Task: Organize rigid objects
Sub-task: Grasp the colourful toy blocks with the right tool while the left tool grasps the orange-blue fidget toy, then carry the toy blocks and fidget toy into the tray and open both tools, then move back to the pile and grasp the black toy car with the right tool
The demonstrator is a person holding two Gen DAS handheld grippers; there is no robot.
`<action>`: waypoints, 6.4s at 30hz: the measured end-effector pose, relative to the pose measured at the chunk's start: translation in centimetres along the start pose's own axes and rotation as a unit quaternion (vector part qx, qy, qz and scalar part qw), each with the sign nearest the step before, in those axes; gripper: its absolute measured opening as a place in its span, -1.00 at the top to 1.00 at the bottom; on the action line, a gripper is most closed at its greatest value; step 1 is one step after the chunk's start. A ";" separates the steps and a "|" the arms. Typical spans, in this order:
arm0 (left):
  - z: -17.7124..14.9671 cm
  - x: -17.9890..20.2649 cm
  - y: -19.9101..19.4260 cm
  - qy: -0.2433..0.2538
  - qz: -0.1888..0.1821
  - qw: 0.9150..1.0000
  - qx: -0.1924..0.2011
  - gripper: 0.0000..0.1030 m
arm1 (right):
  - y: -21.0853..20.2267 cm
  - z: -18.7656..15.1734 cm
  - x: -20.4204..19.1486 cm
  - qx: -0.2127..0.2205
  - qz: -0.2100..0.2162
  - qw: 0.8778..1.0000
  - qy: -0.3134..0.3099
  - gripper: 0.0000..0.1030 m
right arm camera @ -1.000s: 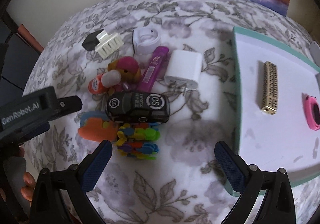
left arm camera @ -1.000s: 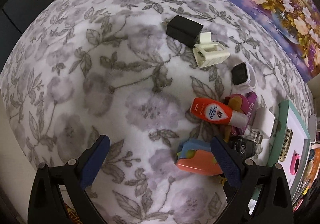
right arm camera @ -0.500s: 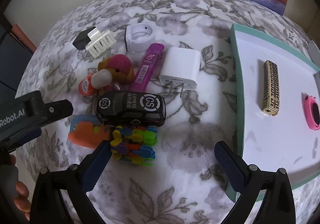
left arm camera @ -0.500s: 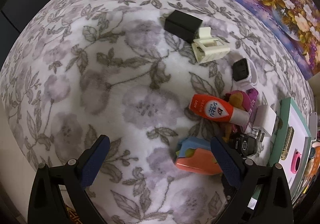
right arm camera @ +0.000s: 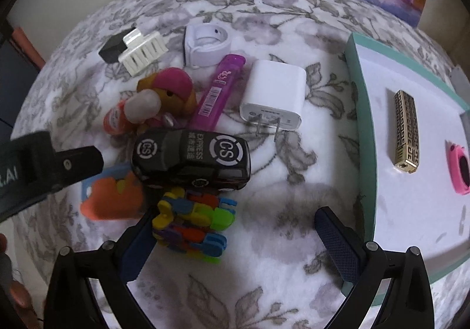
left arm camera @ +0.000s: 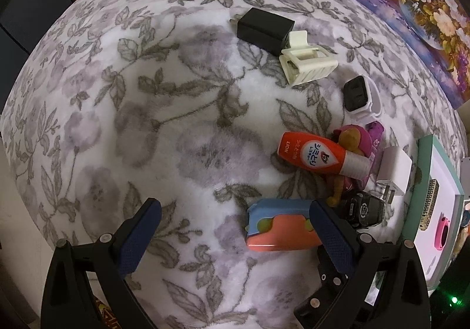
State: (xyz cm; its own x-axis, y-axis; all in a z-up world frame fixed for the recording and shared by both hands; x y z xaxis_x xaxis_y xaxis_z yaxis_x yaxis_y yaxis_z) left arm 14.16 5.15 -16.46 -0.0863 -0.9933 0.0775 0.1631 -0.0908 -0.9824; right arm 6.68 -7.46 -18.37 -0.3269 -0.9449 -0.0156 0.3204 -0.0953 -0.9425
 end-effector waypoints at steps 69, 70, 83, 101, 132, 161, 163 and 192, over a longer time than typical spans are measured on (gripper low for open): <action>-2.1 8.1 -7.3 0.072 -0.103 0.989 0.082 -0.40 | -7.3 0.4 14.6 0.027 -0.002 0.984 0.173 0.12; -2.4 8.9 -7.1 0.081 -0.105 0.988 0.079 -0.40 | -7.5 0.2 15.5 0.026 -0.012 0.983 0.179 0.12; -8.6 19.9 -6.6 0.235 -0.084 0.966 0.065 -0.40 | -7.5 -3.5 26.6 -0.002 -0.052 0.952 0.302 0.12; -11.6 25.1 -3.8 0.310 -0.057 0.947 0.066 -0.40 | -7.1 -5.1 28.6 -0.006 -0.067 0.948 0.312 0.11; -4.3 17.3 -5.0 0.170 -0.016 0.980 0.101 -0.91 | -7.4 -4.7 28.5 0.007 -0.077 0.950 0.303 -1.00; 3.4 0.8 -6.7 -0.016 0.003 0.992 0.123 -0.92 | -8.0 -0.1 14.3 0.055 -0.011 0.989 0.137 -1.00; 3.3 0.6 -6.2 -0.016 0.004 0.993 0.114 -0.92 | -7.3 0.1 12.6 0.048 0.002 0.991 0.126 -1.00; 3.3 -3.4 -0.2 -0.061 0.010 0.998 0.028 -0.92 | -1.0 2.3 -0.6 -0.001 0.115 0.992 0.055 -1.00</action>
State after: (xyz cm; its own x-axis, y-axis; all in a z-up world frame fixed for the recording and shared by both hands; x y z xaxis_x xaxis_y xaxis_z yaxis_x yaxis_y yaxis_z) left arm 17.63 8.32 -16.02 0.0378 -0.9959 0.0818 0.2186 -0.0716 -0.9732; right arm 8.56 -7.54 -16.71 -0.3407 -0.9016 -0.2667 0.3957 0.1199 -0.9105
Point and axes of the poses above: each gripper's, at about its wrist camera, not at the fingertips, and y roughly the way its jaws point, x to its right, z to its top, the point moved 7 cm from there along y, roughly the way its jaws point, and after that the axes turned 2 degrees about -y, right-handed, at the moved point
